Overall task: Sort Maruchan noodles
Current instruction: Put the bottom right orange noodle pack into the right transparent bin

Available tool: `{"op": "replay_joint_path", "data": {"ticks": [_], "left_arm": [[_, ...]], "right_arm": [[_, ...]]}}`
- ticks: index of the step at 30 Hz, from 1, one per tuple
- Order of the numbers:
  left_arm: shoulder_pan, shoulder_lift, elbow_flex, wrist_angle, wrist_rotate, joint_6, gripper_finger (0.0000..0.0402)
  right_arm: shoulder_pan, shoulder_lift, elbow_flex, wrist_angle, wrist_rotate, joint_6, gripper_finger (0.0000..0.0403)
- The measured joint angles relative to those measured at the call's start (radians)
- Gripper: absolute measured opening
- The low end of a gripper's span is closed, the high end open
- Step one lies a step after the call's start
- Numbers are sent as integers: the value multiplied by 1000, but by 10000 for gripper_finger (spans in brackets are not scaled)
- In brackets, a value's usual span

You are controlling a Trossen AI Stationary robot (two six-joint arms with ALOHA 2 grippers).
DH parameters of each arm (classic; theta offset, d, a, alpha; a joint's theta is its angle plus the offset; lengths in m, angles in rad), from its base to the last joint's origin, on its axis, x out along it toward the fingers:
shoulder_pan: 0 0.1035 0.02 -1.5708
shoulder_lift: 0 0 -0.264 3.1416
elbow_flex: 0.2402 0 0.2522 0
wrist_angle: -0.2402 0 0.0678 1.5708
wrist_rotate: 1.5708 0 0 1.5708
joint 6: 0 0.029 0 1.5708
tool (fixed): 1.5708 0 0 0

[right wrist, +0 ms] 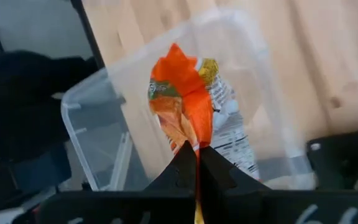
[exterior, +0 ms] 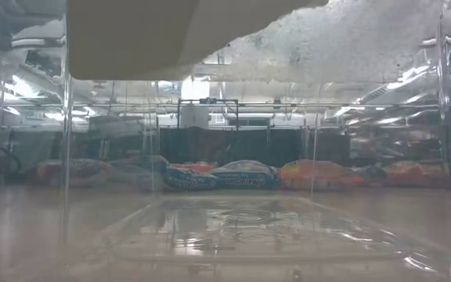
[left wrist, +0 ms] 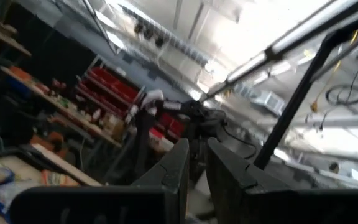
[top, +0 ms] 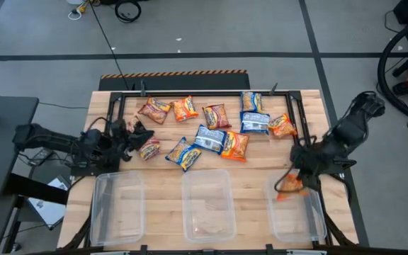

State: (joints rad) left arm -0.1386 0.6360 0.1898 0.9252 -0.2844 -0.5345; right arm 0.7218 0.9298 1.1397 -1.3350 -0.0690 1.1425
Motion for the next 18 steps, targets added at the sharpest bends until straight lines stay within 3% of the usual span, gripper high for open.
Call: {"op": "replay_joint_path", "data": {"ticks": [7,18], "left_arm": [[-59,242,231,-81,-1,133,57],[-69,448,657,-547,-48,202,57]], "right_arm": [[163,46,-97,48,240,124,4],[351,180,-224,101,364,398,5]]}}
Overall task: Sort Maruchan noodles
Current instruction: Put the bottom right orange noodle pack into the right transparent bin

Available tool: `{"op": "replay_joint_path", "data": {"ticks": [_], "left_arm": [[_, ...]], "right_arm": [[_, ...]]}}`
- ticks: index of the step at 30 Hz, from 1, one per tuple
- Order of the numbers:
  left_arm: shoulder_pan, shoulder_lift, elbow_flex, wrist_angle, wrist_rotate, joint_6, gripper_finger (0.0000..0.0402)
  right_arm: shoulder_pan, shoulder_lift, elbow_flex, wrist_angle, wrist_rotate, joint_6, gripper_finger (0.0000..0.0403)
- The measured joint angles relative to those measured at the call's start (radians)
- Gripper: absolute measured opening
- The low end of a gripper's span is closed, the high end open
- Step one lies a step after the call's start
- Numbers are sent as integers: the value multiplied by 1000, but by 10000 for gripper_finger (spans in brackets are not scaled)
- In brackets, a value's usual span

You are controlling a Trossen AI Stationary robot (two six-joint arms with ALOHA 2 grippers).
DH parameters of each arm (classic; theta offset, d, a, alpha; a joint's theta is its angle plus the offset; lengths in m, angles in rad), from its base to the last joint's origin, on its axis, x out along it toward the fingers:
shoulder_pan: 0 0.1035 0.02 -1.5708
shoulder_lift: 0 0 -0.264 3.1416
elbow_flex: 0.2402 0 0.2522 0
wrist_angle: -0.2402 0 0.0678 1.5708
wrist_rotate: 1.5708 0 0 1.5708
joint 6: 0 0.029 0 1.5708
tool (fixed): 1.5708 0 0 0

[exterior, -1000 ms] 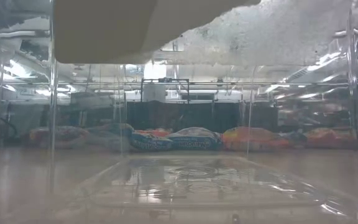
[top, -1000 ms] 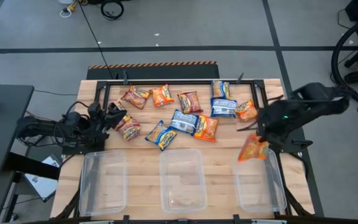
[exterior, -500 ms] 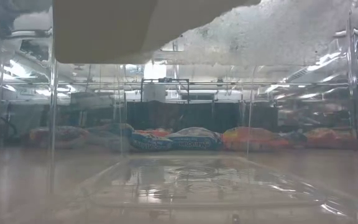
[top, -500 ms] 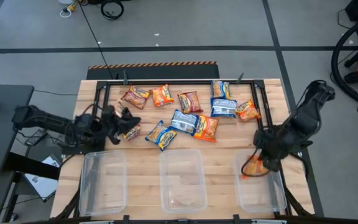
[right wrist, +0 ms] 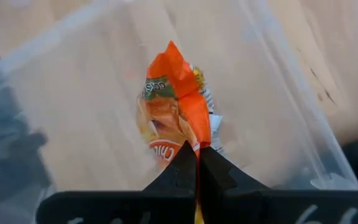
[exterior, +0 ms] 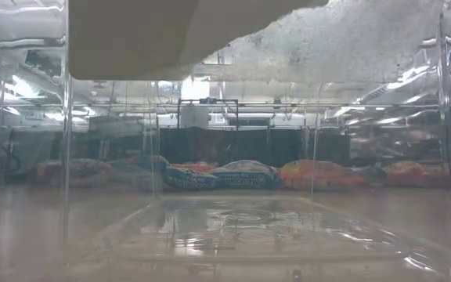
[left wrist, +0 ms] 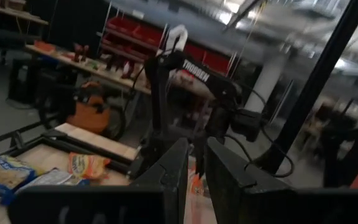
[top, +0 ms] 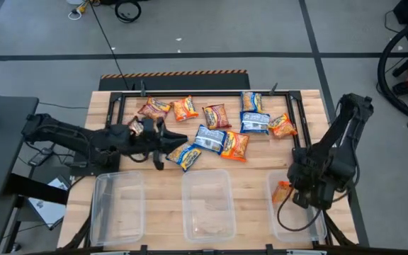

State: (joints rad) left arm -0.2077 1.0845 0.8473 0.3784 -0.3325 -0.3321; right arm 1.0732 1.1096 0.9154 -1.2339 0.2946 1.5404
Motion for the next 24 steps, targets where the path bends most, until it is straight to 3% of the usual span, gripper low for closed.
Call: {"op": "replay_joint_path", "data": {"ticks": [9,16,24], "left_arm": [[0,115,211,-164,-11,29,57],[-15,113,213,-192,-1,30,57],[-82,113,213,-216,22,30,57]], "right_arm": [[49,33,-22,6,98,84,7],[50,73,-77,19,77,156,29],[49,75,-40,-47,61,187,41]]}}
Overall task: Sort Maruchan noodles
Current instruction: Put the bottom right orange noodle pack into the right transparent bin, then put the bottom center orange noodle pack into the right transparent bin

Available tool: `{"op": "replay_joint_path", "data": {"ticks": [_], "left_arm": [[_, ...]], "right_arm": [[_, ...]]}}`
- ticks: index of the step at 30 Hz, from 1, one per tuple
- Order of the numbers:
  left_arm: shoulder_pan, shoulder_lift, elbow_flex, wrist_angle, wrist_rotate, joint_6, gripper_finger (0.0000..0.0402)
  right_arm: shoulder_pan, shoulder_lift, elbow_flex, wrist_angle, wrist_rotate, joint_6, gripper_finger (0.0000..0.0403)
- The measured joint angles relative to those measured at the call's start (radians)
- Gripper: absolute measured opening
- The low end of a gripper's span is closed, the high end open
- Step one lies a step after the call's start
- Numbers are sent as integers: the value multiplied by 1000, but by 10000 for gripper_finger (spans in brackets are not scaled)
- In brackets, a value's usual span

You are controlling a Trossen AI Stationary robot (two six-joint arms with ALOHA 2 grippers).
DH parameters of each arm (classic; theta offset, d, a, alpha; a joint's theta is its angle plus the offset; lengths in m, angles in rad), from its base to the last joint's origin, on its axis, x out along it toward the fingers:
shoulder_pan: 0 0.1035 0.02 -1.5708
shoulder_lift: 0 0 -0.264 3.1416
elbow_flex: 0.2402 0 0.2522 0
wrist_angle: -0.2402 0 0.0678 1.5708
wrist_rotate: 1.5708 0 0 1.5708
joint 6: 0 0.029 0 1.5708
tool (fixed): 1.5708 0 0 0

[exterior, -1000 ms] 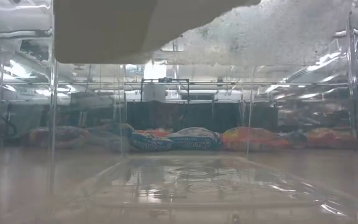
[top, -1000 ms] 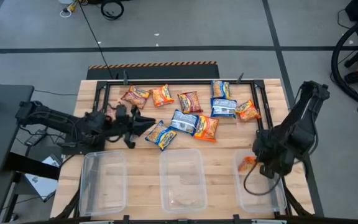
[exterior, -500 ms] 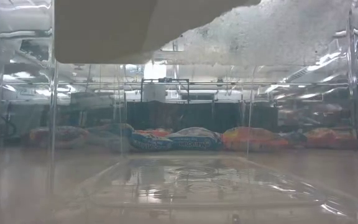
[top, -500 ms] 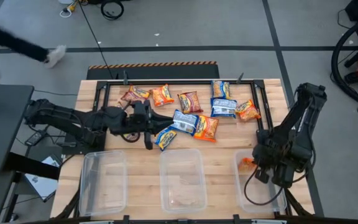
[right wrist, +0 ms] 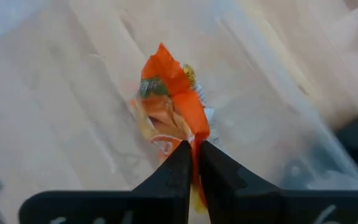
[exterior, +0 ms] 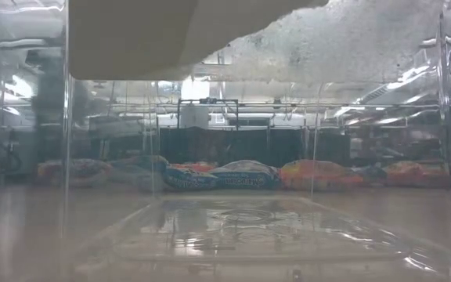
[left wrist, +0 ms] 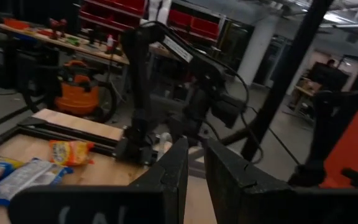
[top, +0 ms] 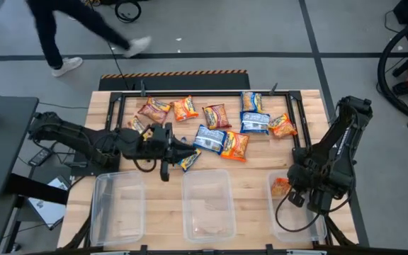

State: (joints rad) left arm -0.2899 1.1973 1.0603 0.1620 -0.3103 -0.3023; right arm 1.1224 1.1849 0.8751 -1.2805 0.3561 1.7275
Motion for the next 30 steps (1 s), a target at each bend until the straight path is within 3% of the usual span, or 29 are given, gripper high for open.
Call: {"op": "replay_joint_path", "data": {"ticks": [5,8,13,16,21,25,30], "left_arm": [[-39,0,0,-5,0,0,57],[-60,-4,-1,-6,1,1,57],[-75,-15,-1,-18,3,1,57],[-75,-14,-2,-23,0,1,57],[-75,-14,-2,-54,1,-5,57],[-75,-29,-3,-99,1,-36,57],[-73,-78,-2,-119,0,-52,57]], "right_arm": [[-17,-1,7,-38,-113,-2,78],[-33,-9,61,-87,-127,-34,111],[-87,-10,207,-189,-32,-102,163],[-147,-10,295,-198,81,-187,189],[-317,-7,338,-77,230,-513,209],[-492,17,312,66,212,-818,209],[-702,99,310,246,105,-1078,213]]}}
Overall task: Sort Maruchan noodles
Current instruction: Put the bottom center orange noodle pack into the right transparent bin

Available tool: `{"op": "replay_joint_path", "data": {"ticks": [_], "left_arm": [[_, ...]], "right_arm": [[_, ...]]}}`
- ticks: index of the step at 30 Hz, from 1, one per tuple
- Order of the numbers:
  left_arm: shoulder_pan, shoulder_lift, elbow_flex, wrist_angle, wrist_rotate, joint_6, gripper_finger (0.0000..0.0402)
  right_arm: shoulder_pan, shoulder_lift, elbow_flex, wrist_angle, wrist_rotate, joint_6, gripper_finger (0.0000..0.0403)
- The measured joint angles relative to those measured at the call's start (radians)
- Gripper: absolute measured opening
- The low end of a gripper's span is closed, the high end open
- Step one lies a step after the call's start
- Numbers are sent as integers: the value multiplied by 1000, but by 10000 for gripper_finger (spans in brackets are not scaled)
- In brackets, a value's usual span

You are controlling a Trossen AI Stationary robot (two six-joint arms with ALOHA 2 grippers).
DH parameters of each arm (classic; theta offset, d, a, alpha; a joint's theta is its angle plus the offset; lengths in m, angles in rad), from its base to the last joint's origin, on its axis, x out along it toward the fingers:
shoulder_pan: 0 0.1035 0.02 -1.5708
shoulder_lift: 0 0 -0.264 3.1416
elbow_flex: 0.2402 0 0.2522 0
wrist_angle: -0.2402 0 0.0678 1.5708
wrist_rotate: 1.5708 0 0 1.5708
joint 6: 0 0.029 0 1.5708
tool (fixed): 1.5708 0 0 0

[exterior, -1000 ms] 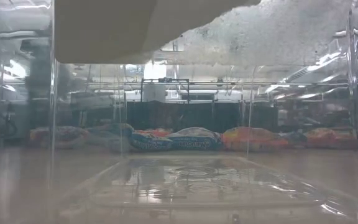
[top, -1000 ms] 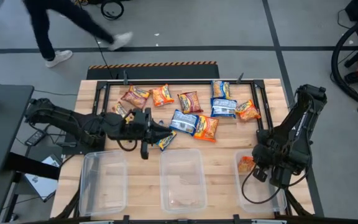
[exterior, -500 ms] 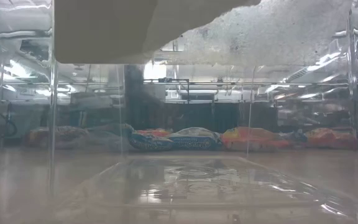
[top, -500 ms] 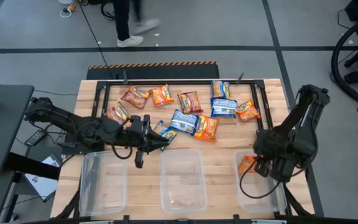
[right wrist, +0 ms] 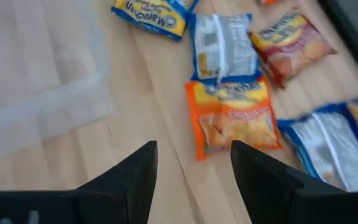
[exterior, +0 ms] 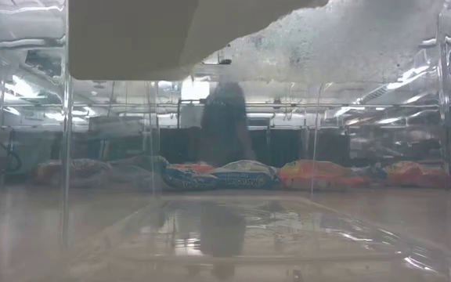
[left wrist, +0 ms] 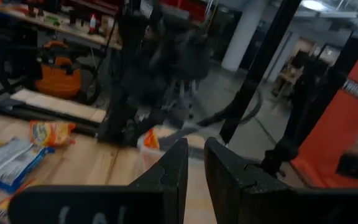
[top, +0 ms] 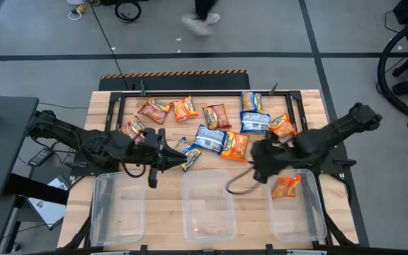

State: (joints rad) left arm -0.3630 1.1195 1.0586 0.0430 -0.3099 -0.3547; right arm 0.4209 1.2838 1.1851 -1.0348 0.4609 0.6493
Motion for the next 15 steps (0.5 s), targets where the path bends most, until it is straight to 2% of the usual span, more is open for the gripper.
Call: {"op": "replay_joint_path", "data": {"ticks": [7,11,15], "left_arm": [[-7,-60,1,-87,-1,-25,57],[-13,-68,1,-127,-2,-27,57],[-13,-68,1,-141,-4,-46,57]], "right_arm": [[-217,133,-21,64,-234,-212,238],[-341,136,-153,164,-378,-227,242],[-441,139,-298,302,-407,-185,240]]}}
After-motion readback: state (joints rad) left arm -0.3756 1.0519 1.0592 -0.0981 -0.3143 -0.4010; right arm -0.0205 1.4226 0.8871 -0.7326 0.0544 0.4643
